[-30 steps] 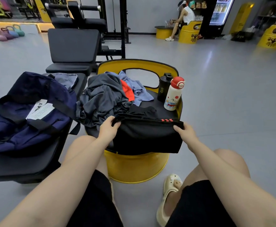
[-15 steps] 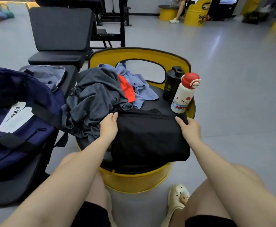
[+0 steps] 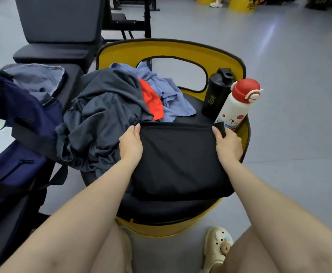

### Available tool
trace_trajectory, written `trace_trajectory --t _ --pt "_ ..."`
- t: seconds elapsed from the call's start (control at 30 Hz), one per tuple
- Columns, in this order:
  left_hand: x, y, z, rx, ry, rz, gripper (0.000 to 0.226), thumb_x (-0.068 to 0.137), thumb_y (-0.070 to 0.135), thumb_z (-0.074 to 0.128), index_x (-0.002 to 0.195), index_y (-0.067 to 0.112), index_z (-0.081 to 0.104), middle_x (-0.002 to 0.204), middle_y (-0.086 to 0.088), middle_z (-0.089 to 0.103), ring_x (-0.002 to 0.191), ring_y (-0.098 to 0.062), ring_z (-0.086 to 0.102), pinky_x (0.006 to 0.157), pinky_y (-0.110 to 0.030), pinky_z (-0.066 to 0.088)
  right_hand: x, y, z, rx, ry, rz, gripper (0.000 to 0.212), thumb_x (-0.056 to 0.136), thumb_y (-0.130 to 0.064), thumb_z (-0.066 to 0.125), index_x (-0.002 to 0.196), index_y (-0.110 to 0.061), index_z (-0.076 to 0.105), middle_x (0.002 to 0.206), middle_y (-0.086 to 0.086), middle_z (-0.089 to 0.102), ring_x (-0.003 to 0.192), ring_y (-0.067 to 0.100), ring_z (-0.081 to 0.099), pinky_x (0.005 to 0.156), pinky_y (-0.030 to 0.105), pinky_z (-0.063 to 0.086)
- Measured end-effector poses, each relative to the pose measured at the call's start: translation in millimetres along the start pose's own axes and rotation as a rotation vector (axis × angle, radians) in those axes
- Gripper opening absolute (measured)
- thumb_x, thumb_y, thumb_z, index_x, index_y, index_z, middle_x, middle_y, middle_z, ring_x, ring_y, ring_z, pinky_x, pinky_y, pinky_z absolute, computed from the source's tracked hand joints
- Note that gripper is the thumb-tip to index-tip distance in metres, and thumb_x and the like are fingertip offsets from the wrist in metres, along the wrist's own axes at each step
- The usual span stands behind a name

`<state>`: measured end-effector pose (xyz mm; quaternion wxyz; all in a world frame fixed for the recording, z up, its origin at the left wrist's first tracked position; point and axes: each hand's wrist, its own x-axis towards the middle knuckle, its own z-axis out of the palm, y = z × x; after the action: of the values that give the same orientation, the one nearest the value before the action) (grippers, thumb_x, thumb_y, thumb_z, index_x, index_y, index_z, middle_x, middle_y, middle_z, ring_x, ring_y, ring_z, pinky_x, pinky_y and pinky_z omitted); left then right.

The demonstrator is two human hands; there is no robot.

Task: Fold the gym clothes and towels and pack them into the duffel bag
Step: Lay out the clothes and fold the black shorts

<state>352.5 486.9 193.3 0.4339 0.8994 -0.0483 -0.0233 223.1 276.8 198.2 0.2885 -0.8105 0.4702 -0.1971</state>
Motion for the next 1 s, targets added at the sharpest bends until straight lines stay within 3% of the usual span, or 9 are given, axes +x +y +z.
trace_trajectory --t 0.2,0.3,0.37,0.5,0.6,0.7,0.77,0.87,1.0 --pt "6.8 -18.1 7.6 0.084 -0.078 -0.019 0.043 0.103 0.035 0.031 0.070 0.009 0.038 0.077 -0.011 0.052 0.076 -0.030 0.045 0.067 -0.032 0.029 2.8 1.6 14.6 -0.075 -0.177 0.061 0.053 0.099 -0.046 0.040 0.140 -0.012 0.043 0.136 0.013 0.052 0.122 0.032 0.051 0.092 0.040 0.046" --pt "4.0 -14.3 3.7 0.069 -0.083 -0.041 0.035 0.101 0.038 0.035 0.105 0.007 0.052 0.103 -0.014 0.060 0.096 -0.036 0.054 0.077 -0.037 0.039 -1.6 -4.1 13.7 -0.044 -0.211 0.086 0.055 0.100 -0.044 0.038 0.144 -0.011 0.037 0.140 0.012 0.048 0.126 0.031 0.048 0.096 0.041 0.045" --pt "-4.0 -6.2 -1.2 0.165 -0.043 -0.039 0.039 0.099 0.039 0.040 0.126 0.012 0.046 0.119 -0.014 0.056 0.110 -0.035 0.051 0.085 -0.043 0.041 -8.9 -8.0 9.8 -0.030 -0.151 0.042 0.053 0.100 -0.043 0.038 0.143 -0.012 0.035 0.141 0.012 0.046 0.128 0.029 0.046 0.097 0.039 0.045" --pt "-32.2 8.1 2.5 0.448 0.196 0.423 0.031 0.090 0.021 0.060 0.118 0.008 0.057 0.109 -0.017 0.055 0.099 -0.038 0.053 0.074 -0.045 0.046 -33.7 -6.9 12.4 -0.136 0.008 -0.405 0.039 0.101 -0.027 0.043 0.135 -0.007 0.048 0.139 0.009 0.049 0.129 0.024 0.044 0.105 0.037 0.038" --pt "-55.6 4.8 25.5 0.436 0.116 0.727 0.031 0.088 0.020 0.047 0.112 0.008 0.063 0.111 -0.011 0.061 0.101 -0.033 0.060 0.077 -0.039 0.052 -55.1 -1.0 29.0 -0.225 -0.012 -0.748 0.034 0.097 -0.017 0.050 0.127 -0.003 0.058 0.136 0.014 0.055 0.126 0.030 0.051 0.107 0.043 0.038" --pt "-69.4 -5.9 39.9 0.649 -0.225 0.667 0.056 0.098 0.036 0.020 0.146 0.010 0.032 0.155 -0.006 0.027 0.143 -0.023 0.024 0.113 -0.039 0.026 -63.7 12.4 40.6 -0.405 -0.238 -0.760 0.047 0.103 -0.030 0.035 0.148 -0.017 0.033 0.157 0.004 0.026 0.146 0.025 0.018 0.118 0.041 0.011" --pt "-65.9 -19.7 45.8 0.753 -0.367 0.601 0.061 0.098 0.045 0.008 0.152 0.015 0.002 0.160 0.001 -0.005 0.147 -0.017 -0.006 0.118 -0.038 0.002 -60.5 23.0 46.2 -0.484 -0.315 -0.703 0.053 0.102 -0.043 0.015 0.152 -0.025 0.018 0.161 -0.003 0.009 0.149 0.021 0.000 0.118 0.040 -0.002" --pt "-59.5 -29.8 51.6 0.793 -0.419 0.575 0.058 0.101 0.047 0.010 0.151 0.022 -0.007 0.158 0.007 -0.014 0.145 -0.012 -0.015 0.118 -0.037 -0.006 -56.8 28.0 52.4 -0.515 -0.356 -0.672 0.066 0.091 -0.051 -0.003 0.152 -0.030 0.010 0.161 -0.007 0.002 0.148 0.017 -0.006 0.118 0.040 -0.004" --pt "-59.1 -30.7 49.6 0.757 -0.411 0.527 0.057 0.101 0.046 0.011 0.151 0.023 -0.006 0.158 0.008 -0.014 0.145 -0.011 -0.015 0.119 -0.037 -0.005 -53.5 28.3 51.0 -0.485 -0.397 -0.570 0.054 0.102 -0.047 0.019 0.152 -0.031 0.005 0.160 -0.012 -0.005 0.147 0.015 -0.012 0.119 0.038 -0.005"
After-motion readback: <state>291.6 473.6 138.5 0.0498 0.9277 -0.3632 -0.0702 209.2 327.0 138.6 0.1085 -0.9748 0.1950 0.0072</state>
